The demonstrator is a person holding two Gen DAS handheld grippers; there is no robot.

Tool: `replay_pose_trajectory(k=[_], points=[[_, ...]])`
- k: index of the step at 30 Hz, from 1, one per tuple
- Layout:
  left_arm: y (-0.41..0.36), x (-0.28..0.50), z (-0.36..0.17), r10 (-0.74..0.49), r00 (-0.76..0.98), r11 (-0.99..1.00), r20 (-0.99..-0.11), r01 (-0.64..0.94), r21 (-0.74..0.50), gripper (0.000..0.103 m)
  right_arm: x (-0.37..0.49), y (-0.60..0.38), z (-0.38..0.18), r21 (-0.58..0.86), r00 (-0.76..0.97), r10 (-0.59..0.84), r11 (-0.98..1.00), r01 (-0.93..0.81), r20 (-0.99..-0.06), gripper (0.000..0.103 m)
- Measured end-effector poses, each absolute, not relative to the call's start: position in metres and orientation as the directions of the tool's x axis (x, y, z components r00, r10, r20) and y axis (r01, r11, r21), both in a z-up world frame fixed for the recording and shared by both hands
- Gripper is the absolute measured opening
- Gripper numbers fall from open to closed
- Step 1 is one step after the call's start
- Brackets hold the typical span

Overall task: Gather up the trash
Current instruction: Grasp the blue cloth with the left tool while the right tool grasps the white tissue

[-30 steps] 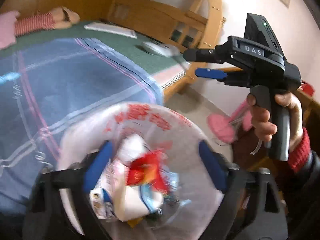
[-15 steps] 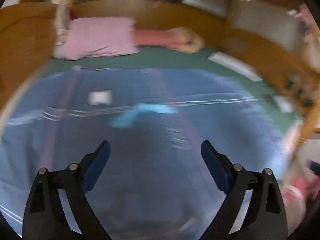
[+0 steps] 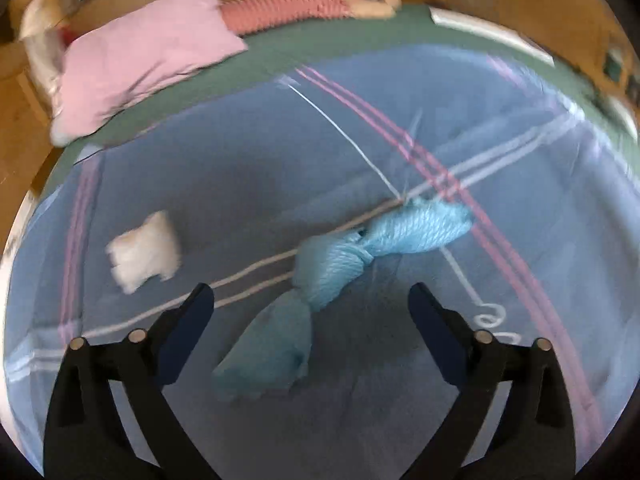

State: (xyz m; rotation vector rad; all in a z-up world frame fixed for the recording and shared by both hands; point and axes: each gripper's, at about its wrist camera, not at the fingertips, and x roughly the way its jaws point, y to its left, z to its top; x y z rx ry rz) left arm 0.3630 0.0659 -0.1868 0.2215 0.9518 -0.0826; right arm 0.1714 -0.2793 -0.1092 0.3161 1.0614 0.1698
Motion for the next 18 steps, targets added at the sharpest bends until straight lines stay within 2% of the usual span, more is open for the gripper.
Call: replay_pose_trajectory(k=[1, 2, 3, 7, 9, 13, 16, 18], points=[[0.069, 0.364, -0.191, -0.053, 0.573, 0.978, -0.818, 0.197, 0.074, 0.055, 0.180, -0.270, -0.109, 0.332, 0.480, 0.293, 0.943, -0.003, -0.827, 0.073], [0.074, 0.362, -0.188, -0.073, 0.585, 0.983, -0.808, 0.178, 0.041, 0.047, 0.185, -0.266, -0.108, 0.332, 0.481, 0.298, 0.943, -0.016, -0.824, 0.073], [0.078, 0.360, -0.185, -0.067, 0.589, 0.987, -0.806, 0.156, 0.032, 0.022, 0.192, -0.259, -0.106, 0.330, 0.484, 0.304, 0.944, -0.034, -0.821, 0.073], [0.103, 0.337, -0.166, -0.089, 0.589, 0.993, -0.803, 0.118, -0.023, 0.021, 0.232, -0.213, -0.096, 0.301, 0.503, 0.328, 0.944, -0.136, -0.799, 0.073], [0.126, 0.315, -0.147, -0.047, 0.608, 0.999, -0.793, 0.051, -0.020, 0.021, 0.258, -0.176, -0.093, 0.279, 0.506, 0.350, 0.936, -0.213, -0.788, 0.073], [0.188, 0.250, -0.090, 0.070, 0.665, 0.975, -0.744, -0.205, -0.091, 0.021, 0.305, -0.086, -0.089, 0.246, 0.501, 0.419, 0.893, -0.376, -0.757, 0.073], [0.214, 0.203, -0.073, 0.172, 0.705, 0.950, -0.688, -0.304, -0.073, 0.021, 0.337, -0.012, -0.093, 0.239, 0.470, 0.474, 0.847, -0.475, -0.745, 0.073], [0.225, 0.187, -0.075, 0.211, 0.699, 0.931, -0.683, -0.357, -0.078, 0.021, 0.355, 0.042, -0.101, 0.170, 0.471, 0.463, 0.824, -0.540, -0.751, 0.079]])
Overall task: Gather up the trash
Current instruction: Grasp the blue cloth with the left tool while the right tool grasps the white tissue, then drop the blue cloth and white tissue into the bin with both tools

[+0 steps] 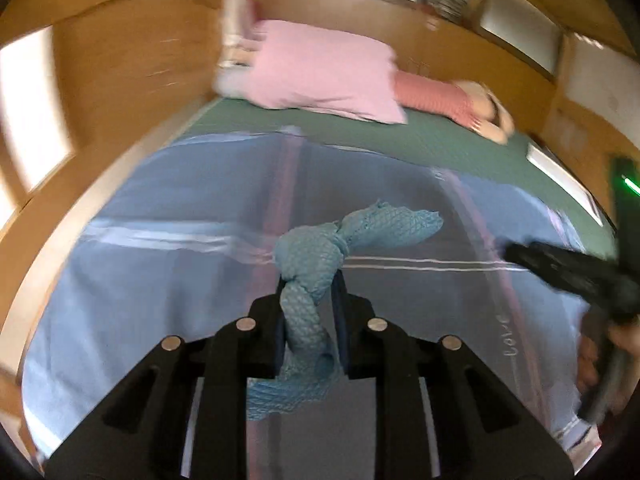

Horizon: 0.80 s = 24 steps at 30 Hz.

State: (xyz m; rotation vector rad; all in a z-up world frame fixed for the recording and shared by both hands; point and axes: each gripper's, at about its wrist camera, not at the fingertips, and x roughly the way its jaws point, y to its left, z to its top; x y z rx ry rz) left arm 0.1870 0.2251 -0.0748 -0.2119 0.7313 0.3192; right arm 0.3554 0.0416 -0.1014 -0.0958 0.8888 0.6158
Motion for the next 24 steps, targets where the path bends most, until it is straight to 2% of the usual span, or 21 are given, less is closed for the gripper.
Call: replay_pose_trajectory(k=[4, 8, 9, 10, 11, 12, 16, 24], points=[[0.252, 0.185, -0.094, 0.195, 0.634, 0.895, -0.748, -0.427, -0.129, 0.021, 0.400, 0.136, -0.139, 0.060, 0.455, 0.381, 0.815, -0.576, -0.805, 0.080], [0.257, 0.197, -0.102, 0.198, 0.615, 0.885, -0.763, -0.447, -0.131, 0.021, 0.426, 0.172, -0.167, 0.069, 0.408, 0.328, 0.843, -0.534, -0.852, 0.079], [0.258, 0.200, -0.102, 0.178, 0.618, 0.886, -0.766, -0.439, -0.148, 0.021, 0.428, 0.174, -0.170, 0.081, 0.400, 0.329, 0.848, -0.524, -0.855, 0.075], [0.258, 0.200, -0.100, 0.181, 0.619, 0.888, -0.764, -0.436, -0.143, 0.021, 0.429, 0.175, -0.173, 0.108, 0.391, 0.346, 0.850, -0.516, -0.853, 0.067], [0.260, 0.199, -0.099, 0.192, 0.620, 0.889, -0.761, -0.437, -0.132, 0.021, 0.428, 0.173, -0.176, 0.123, 0.380, 0.355, 0.847, -0.516, -0.854, 0.042], [0.260, 0.199, -0.097, 0.202, 0.622, 0.890, -0.757, -0.439, -0.124, 0.021, 0.427, 0.174, -0.178, 0.123, 0.370, 0.351, 0.847, -0.518, -0.860, 0.024], [0.262, 0.193, -0.094, 0.191, 0.639, 0.892, -0.745, -0.430, -0.140, 0.021, 0.410, 0.162, -0.168, 0.120, 0.383, 0.359, 0.843, -0.524, -0.851, 0.020], [0.239, 0.179, -0.088, 0.155, 0.683, 0.920, -0.714, -0.364, -0.149, 0.021, 0.323, 0.049, -0.085, 0.223, 0.451, 0.465, 0.842, -0.491, -0.762, 0.020]])
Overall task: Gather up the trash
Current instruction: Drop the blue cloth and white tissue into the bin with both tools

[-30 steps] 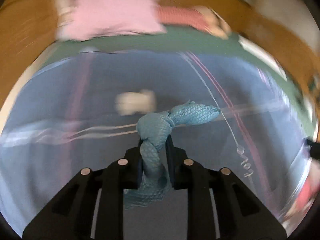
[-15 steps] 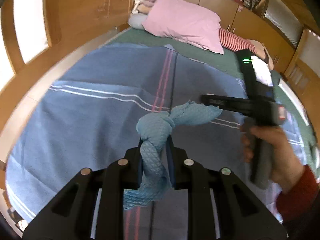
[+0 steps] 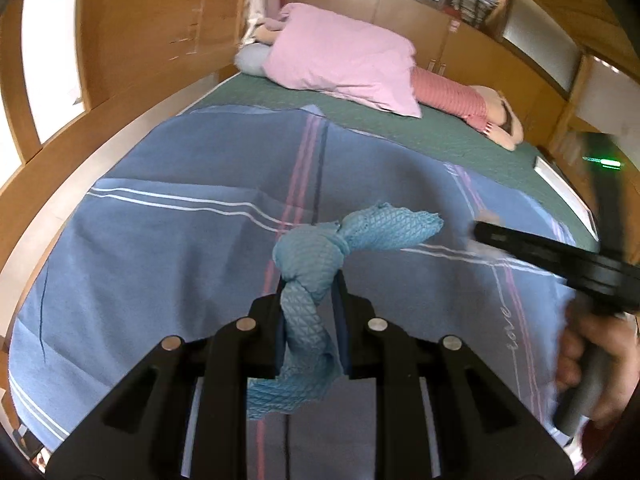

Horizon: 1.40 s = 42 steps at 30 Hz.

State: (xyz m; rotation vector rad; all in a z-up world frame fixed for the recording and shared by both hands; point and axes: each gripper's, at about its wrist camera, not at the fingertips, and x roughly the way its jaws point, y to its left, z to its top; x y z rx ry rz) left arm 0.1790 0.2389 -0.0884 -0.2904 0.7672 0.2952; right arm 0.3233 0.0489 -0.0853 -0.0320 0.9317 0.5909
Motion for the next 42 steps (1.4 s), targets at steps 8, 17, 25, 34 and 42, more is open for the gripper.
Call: replay_pose_trajectory(k=[8, 17, 25, 34, 42], points=[[0.150, 0.121, -0.073, -0.034, 0.741, 0.954, -0.671, -0.175, -0.242, 0.021, 0.191, -0.095, -0.029, 0.249, 0.524, 0.474, 0.861, -0.443, -0.707, 0.020], [0.025, 0.054, -0.042, -0.211, 0.735, 0.974, -0.645, 0.105, -0.199, 0.021, 0.056, -0.214, -0.007, 0.190, 0.625, 0.360, 0.927, -0.324, -0.693, 0.020], [-0.081, 0.003, -0.042, -0.293, 0.677, 0.946, -0.675, 0.310, -0.099, 0.021, -0.014, -0.281, -0.034, 0.235, 0.595, 0.299, 0.954, -0.185, -0.746, 0.022], [-0.129, -0.010, -0.054, -0.329, 0.610, 0.910, -0.721, 0.407, -0.071, 0.025, -0.045, -0.304, -0.060, 0.273, 0.579, 0.293, 0.954, -0.124, -0.761, 0.064], [-0.131, -0.015, -0.056, -0.328, 0.617, 0.913, -0.715, 0.401, -0.074, 0.086, -0.052, -0.322, -0.039, 0.253, 0.670, 0.237, 0.964, -0.075, -0.704, 0.077]])
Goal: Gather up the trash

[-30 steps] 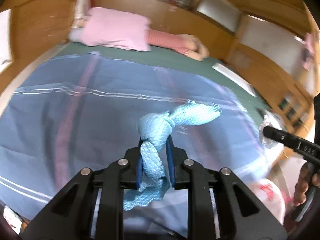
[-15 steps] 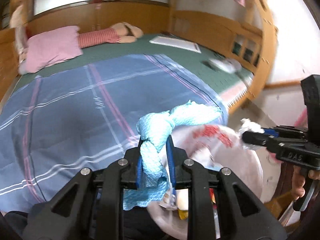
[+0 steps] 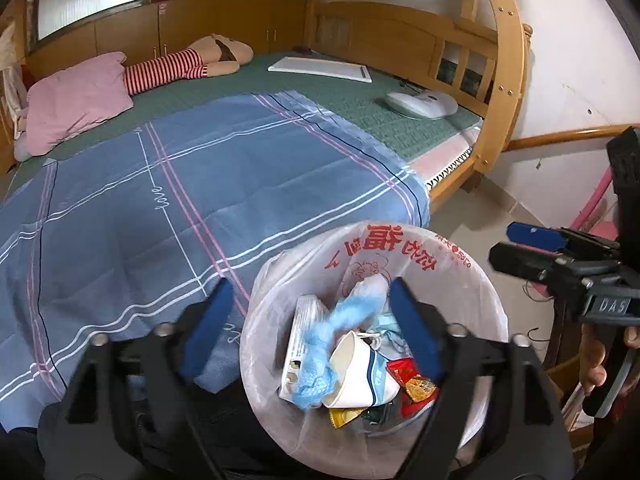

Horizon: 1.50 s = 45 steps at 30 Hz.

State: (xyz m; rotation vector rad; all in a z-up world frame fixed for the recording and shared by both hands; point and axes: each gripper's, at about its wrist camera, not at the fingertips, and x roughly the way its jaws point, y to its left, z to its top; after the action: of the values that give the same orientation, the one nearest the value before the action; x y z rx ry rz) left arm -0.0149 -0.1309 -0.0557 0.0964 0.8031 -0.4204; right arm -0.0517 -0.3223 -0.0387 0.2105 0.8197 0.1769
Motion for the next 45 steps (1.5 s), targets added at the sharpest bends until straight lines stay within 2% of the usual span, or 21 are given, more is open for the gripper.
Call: replay_pose_trajectory(k=[5, 10, 15, 23, 45], points=[[-0.120, -0.018, -0.044, -0.198, 0.699, 0.962, -0.687, 0.273, 0.000, 0.095, -0.058, -0.319, -0.023, 0.201, 0.714, 0.162, 0.979, -0.031, -0.682, 0.084], [-0.097, -0.031, -0.019, -0.064, 0.768, 0.995, -0.637, 0.094, 0.013, 0.100, -0.075, -0.295, 0.001, 0.076, 0.788, 0.053, 0.997, -0.008, -0.614, 0.100], [-0.085, -0.052, 0.001, -0.006, 0.783, 1.000, -0.622, 0.000, -0.010, 0.100, -0.086, -0.275, 0.017, 0.034, 0.825, 0.047, 0.999, -0.034, -0.563, 0.100], [-0.084, -0.080, 0.021, 0.041, 0.835, 0.999, -0.549, -0.040, 0.013, 0.100, -0.085, -0.264, 0.016, 0.020, 0.825, 0.059, 0.998, -0.058, -0.562, 0.100], [-0.073, -0.087, 0.017, 0.054, 0.827, 0.998, -0.560, -0.062, 0.005, 0.100, -0.079, -0.253, 0.015, -0.005, 0.817, 0.043, 0.998, -0.056, -0.574, 0.100]])
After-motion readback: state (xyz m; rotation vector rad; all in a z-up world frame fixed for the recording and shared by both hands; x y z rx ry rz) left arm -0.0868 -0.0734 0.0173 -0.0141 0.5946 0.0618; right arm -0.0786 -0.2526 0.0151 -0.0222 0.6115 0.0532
